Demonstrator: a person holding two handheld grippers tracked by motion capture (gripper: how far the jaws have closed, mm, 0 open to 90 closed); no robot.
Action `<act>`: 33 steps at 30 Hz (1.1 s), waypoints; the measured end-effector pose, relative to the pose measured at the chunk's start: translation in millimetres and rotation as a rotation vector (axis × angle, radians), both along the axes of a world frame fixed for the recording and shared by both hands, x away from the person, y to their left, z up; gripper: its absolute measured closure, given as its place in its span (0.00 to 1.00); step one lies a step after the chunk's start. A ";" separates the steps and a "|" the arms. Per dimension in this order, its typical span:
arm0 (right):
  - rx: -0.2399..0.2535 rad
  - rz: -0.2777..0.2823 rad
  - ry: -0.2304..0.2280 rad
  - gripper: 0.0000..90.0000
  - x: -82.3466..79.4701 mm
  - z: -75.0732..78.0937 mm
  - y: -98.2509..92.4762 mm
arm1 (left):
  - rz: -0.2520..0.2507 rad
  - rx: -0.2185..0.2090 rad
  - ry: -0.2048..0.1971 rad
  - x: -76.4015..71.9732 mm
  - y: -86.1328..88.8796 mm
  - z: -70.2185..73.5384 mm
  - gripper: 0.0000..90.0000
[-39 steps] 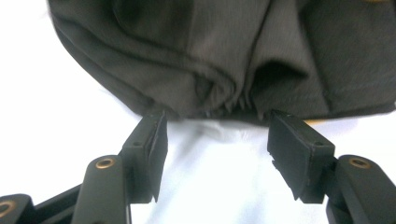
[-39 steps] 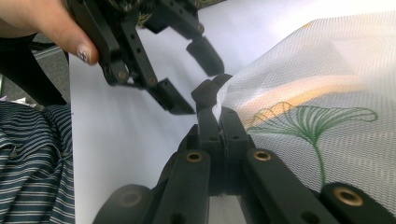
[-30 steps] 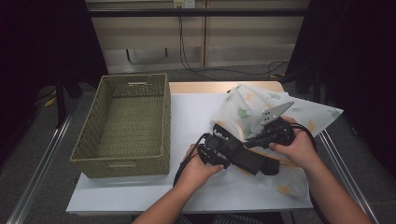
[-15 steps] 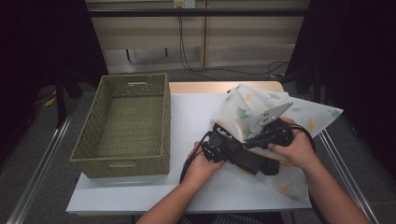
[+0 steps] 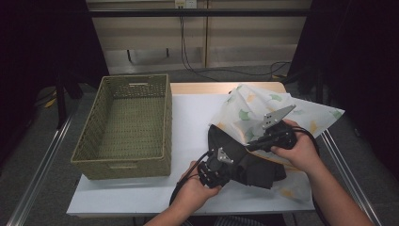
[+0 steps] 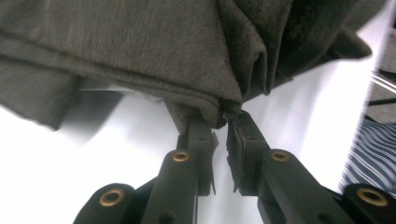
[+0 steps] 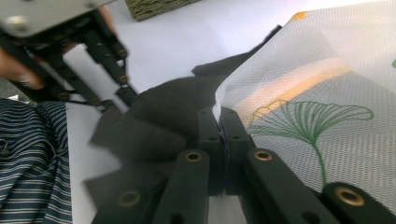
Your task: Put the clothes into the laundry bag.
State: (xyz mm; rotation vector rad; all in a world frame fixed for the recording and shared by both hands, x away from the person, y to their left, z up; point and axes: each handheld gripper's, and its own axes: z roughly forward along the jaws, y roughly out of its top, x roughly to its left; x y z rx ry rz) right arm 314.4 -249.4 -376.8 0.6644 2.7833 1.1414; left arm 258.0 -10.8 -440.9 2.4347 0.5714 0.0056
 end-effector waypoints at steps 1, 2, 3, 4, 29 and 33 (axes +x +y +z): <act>0.000 0.003 0.002 1.00 0.0 0.0 0.9 | 0.005 -0.011 -0.002 -0.3 0.5 -0.8 0.90; 0.000 0.008 0.001 1.00 0.3 -0.1 1.5 | 0.012 -0.005 -0.004 1.8 1.4 -2.0 0.90; -0.003 0.009 0.002 1.00 0.1 -0.3 2.7 | 0.025 -0.011 -0.007 5.2 1.9 -4.4 0.90; -0.005 0.006 -0.001 1.00 0.4 -0.7 3.6 | 0.039 -0.020 -0.003 9.0 2.4 -6.3 0.90; 0.022 0.001 0.013 1.00 3.2 -2.2 -2.2 | 0.087 -0.112 0.021 40.3 -25.6 -8.8 0.72; 0.017 -0.004 0.009 1.00 3.1 -1.0 -2.9 | 0.106 -0.122 0.031 34.1 -12.8 -1.7 0.49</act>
